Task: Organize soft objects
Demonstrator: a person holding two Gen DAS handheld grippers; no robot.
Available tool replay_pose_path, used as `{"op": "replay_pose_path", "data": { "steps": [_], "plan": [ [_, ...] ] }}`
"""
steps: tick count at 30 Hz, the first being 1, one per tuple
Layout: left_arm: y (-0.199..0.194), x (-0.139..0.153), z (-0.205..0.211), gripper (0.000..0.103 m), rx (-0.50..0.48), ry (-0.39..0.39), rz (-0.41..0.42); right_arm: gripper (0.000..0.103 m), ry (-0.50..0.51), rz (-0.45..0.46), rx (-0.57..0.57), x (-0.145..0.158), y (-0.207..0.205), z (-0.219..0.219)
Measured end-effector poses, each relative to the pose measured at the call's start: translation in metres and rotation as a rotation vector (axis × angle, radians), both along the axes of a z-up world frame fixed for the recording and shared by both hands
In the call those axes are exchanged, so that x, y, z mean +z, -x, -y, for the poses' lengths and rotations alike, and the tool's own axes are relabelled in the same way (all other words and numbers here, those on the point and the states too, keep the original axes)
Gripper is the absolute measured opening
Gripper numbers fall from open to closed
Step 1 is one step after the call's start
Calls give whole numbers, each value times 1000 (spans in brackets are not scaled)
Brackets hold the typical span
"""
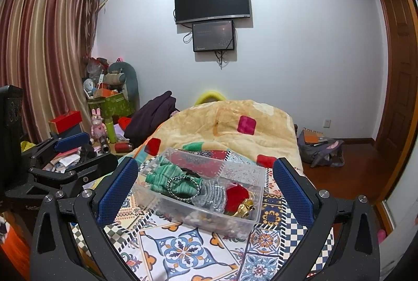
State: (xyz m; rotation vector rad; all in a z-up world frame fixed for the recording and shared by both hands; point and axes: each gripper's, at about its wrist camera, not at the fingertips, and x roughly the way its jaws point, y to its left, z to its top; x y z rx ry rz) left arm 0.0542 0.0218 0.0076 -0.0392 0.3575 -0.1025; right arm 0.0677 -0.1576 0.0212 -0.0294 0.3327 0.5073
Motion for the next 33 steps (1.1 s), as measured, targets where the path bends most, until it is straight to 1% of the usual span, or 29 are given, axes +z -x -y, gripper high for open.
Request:
{"op": "replay_pose_path", "data": {
  "steps": [16,30,33],
  "plan": [
    [1,-2,4,102,0,-10,1,103,-7,-1,0,4,3,0],
    [2,0,7,102,-30,16,-5,103,-7,-6,-1,6,4,0],
    [4,2,7,102,-26,12,-1,103,-6,-11,0,6,4,-1]
  ]
}}
